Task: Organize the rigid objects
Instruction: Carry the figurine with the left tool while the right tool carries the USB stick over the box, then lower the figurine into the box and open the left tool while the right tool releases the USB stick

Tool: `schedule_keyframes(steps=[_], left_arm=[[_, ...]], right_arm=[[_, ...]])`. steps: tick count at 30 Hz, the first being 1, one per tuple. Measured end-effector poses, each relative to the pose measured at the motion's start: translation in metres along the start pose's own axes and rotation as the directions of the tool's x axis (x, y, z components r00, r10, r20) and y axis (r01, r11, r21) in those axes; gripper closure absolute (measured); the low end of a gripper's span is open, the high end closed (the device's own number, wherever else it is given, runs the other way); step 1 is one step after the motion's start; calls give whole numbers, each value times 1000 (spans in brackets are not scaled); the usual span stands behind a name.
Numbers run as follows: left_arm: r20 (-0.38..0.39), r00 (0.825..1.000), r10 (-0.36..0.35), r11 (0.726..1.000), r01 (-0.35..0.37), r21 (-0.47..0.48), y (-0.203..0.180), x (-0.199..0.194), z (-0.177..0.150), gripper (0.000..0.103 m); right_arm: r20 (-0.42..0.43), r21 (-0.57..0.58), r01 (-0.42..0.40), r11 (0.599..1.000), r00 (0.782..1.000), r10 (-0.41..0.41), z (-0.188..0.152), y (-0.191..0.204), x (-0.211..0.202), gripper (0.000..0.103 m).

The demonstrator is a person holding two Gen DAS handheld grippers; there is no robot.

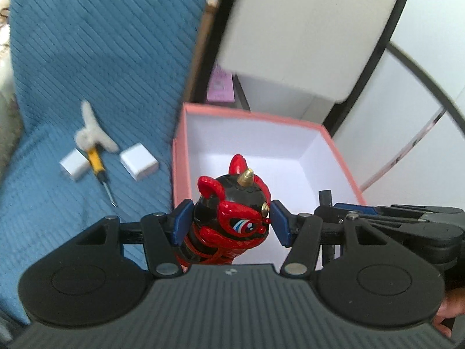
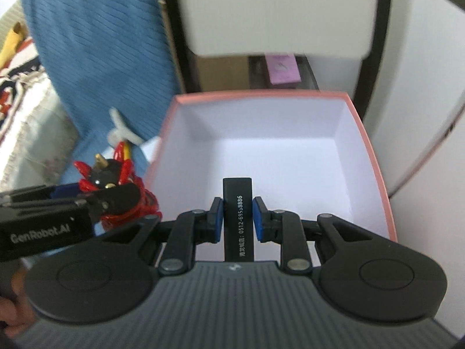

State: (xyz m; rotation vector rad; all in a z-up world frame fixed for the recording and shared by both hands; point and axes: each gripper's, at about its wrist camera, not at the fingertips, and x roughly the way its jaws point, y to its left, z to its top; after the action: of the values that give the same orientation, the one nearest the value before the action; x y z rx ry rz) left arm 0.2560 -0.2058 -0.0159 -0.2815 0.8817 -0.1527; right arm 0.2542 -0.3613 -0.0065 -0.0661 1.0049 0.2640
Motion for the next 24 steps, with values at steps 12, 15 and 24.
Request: schedule_keyframes(steps=[12,15,24], left_arm=[[-65,998,23,998,-18,68,-42,72,-11,39],[-104,994,32,998,-25,64,-44,90,-18,40],[-136,990,21,999,-17,31,-47,106,-26,36]], right_arm=[[-97,49,14,999,995,-9,-30,-55,65,78],[-117,46,20,999,993,-14,-35,-62,77,78],[-128,75,20,997,992,-10,-35,-74,82,78]])
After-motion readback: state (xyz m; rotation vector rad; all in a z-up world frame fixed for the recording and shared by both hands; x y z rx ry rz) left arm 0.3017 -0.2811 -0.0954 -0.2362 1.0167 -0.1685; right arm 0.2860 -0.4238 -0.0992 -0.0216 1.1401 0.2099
